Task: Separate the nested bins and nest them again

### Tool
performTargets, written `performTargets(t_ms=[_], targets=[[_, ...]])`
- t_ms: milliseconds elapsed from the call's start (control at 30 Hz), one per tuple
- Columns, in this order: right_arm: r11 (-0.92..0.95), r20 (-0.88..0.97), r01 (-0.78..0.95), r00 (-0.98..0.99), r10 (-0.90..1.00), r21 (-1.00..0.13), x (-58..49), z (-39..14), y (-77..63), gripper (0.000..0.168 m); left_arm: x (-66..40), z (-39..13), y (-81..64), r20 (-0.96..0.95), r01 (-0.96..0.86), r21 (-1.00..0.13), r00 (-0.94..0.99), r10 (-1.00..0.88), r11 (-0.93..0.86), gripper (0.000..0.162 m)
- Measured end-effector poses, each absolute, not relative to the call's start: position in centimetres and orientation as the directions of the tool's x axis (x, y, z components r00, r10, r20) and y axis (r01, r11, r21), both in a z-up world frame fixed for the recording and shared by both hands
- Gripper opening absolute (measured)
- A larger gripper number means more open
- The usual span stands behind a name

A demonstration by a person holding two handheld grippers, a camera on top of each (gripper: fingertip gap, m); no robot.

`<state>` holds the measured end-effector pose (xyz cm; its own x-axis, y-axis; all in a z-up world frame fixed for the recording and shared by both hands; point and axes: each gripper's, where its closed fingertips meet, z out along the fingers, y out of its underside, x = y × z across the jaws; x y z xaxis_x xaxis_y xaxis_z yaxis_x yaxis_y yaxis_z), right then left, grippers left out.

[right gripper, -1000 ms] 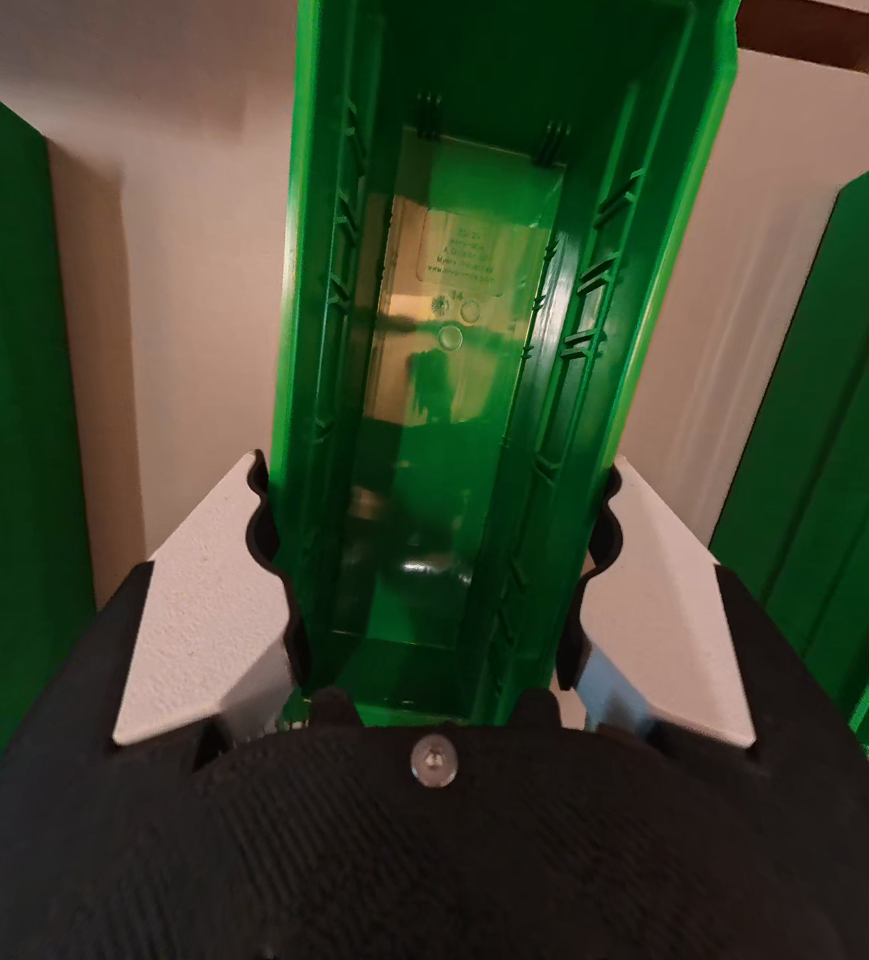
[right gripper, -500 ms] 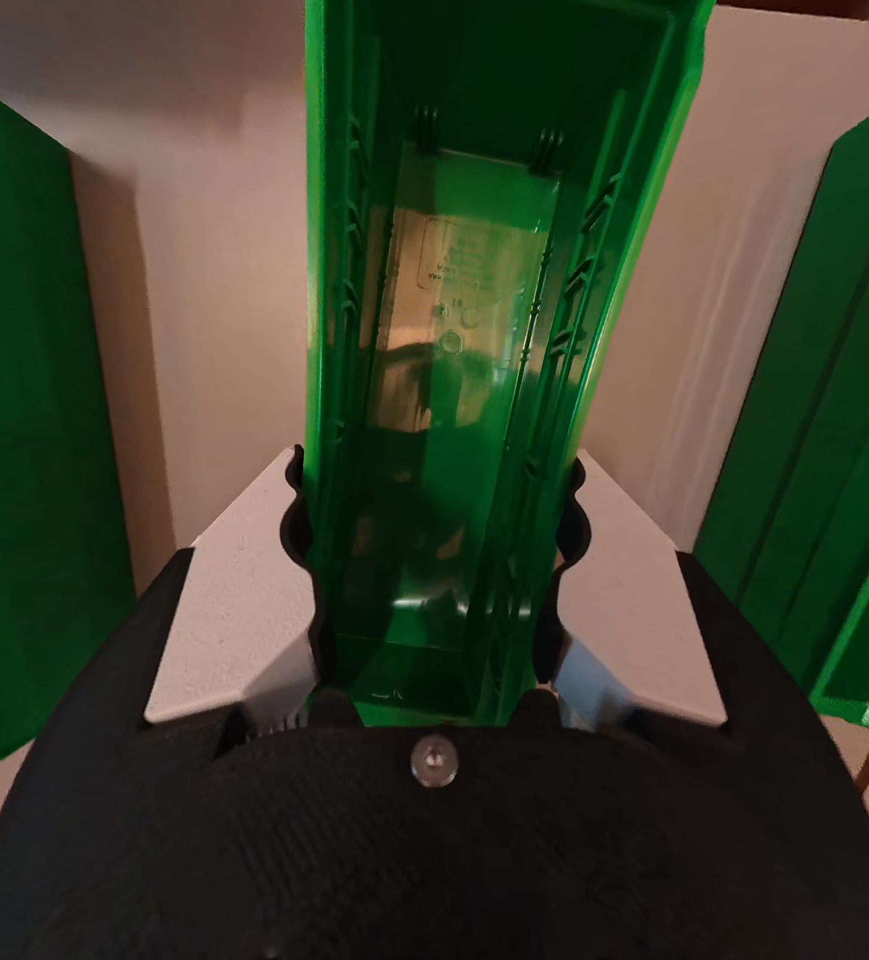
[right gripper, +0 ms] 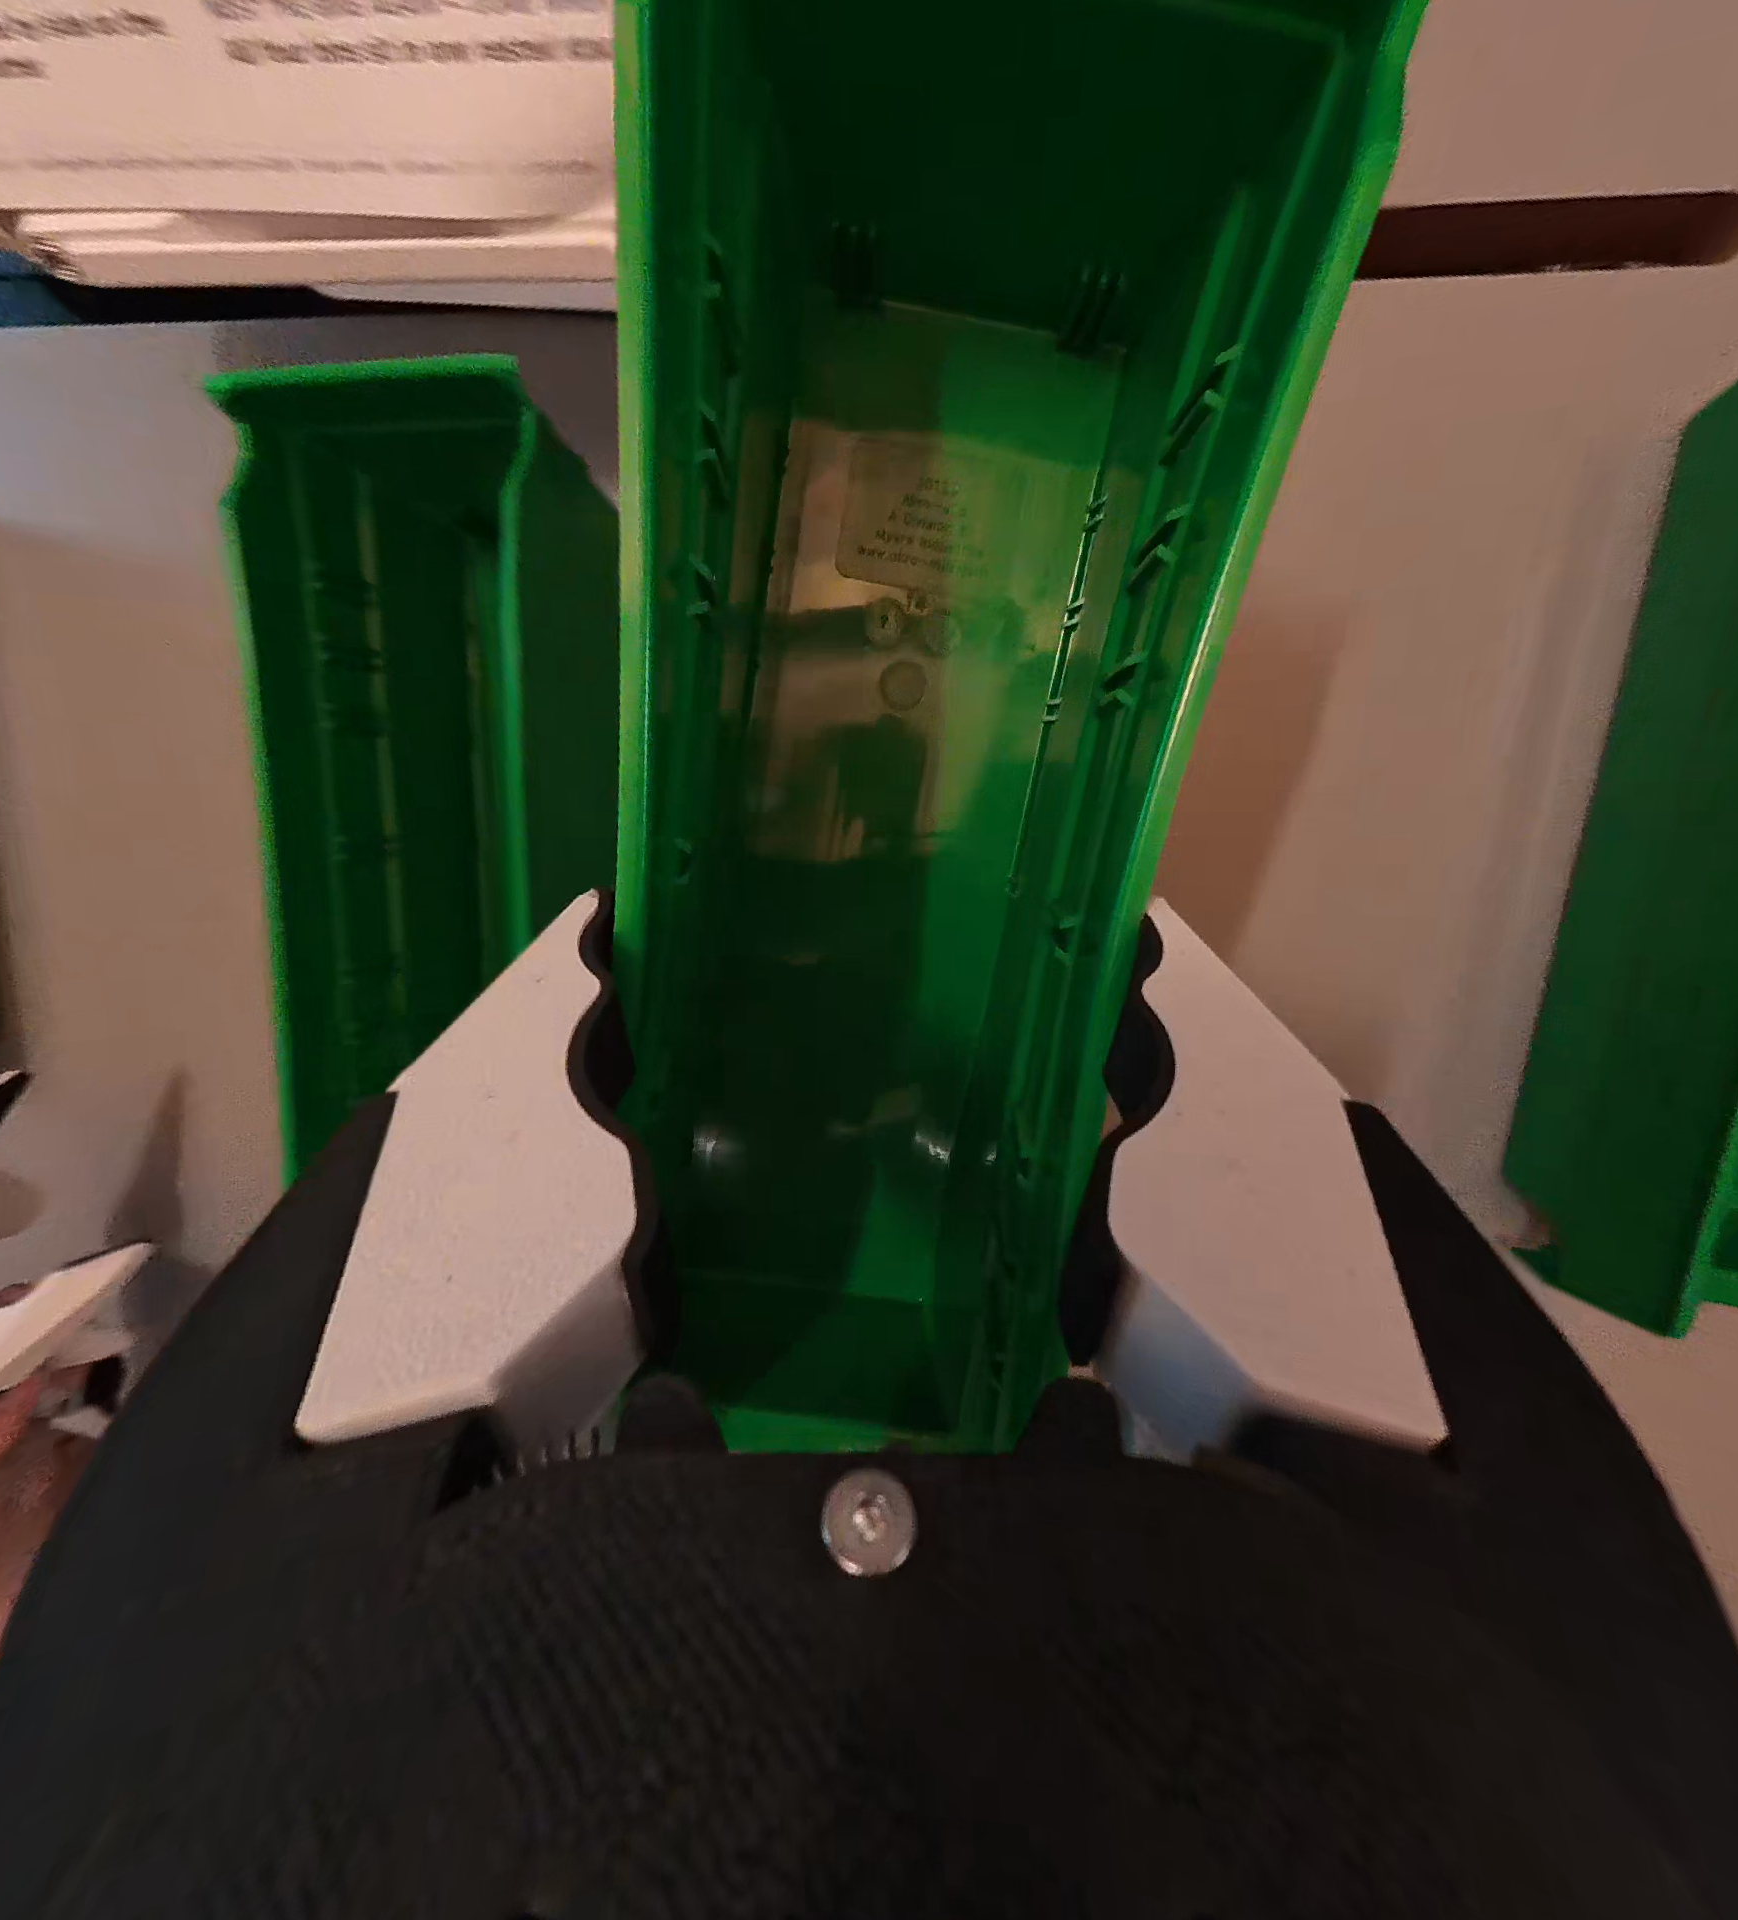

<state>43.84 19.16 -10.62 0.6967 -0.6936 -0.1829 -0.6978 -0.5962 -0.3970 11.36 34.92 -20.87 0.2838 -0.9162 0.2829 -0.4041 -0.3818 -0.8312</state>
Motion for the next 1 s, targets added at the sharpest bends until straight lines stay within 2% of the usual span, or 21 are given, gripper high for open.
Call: performTargets(t_ms=[400,1000], targets=[[-0.578,-0.297,-0.687,0.719,-0.629,-0.441,33.8,-5.8,27.4,0.095,10.3,-18.5,35.1,0.265,-0.357,-0.861,0.295,-0.918,-0.363,0.110],[-0.630,-0.107,-0.618,0.748,-0.655,-0.471,31.3,-8.2,30.6,0.095,10.1,-16.9,34.2,0.268,-0.333,-0.877,0.257,-0.928,-0.346,0.110]])
